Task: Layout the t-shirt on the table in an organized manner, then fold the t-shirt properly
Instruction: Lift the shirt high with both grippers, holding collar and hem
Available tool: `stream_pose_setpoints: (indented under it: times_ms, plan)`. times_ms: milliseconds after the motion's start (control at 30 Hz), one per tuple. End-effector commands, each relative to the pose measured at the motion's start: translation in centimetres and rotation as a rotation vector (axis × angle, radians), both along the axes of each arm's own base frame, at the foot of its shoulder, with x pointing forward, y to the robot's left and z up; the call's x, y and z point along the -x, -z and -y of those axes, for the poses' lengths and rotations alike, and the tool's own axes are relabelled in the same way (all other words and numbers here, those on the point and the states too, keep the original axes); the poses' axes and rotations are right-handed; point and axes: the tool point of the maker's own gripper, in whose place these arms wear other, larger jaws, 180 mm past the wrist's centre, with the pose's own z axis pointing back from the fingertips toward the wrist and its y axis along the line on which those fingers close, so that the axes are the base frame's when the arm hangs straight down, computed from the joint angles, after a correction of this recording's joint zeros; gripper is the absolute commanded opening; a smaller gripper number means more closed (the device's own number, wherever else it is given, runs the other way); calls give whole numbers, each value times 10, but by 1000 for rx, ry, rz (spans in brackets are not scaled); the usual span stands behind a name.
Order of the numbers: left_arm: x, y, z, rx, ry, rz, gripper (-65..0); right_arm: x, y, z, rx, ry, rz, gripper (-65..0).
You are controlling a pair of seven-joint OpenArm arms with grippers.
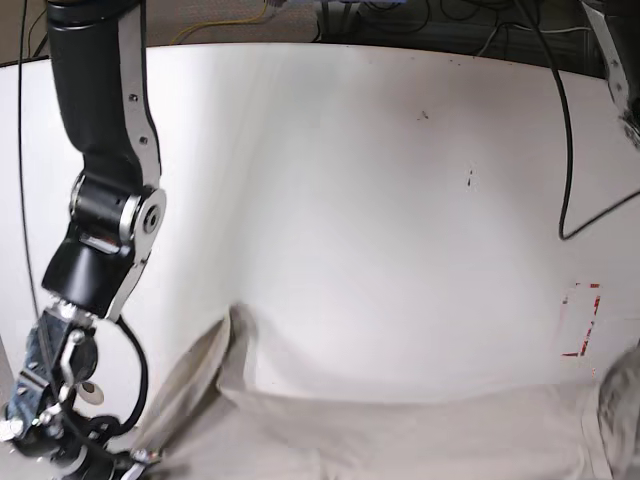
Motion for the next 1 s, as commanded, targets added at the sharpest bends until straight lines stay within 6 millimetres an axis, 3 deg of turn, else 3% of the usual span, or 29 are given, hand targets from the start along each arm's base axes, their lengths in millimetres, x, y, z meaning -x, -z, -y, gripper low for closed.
stream_pose_setpoints:
  times_ms: [0, 100, 200, 333, 500, 967]
  plan:
    - [19, -86, -15, -31, -61, 195, -646, 9, -98, 40, 33, 95, 183, -650]
    - [27, -130, -8, -46, -58, 283, -646, 20, -138, 60, 48, 137, 243, -650]
    - [27, -142, -2, -65, -51, 300, -646, 27, -150, 78, 61, 171, 262, -650]
    - [17, -127, -3, -64, -44, 249, -646, 30, -145, 88, 69, 190, 250, -650]
    - [7, -98, -3, -58, -36, 184, -646, 28, -110, 92, 85, 198, 187, -650]
    - [9, -94, -9, -64, -48, 175, -646, 35, -95, 96, 113, 216, 166, -650]
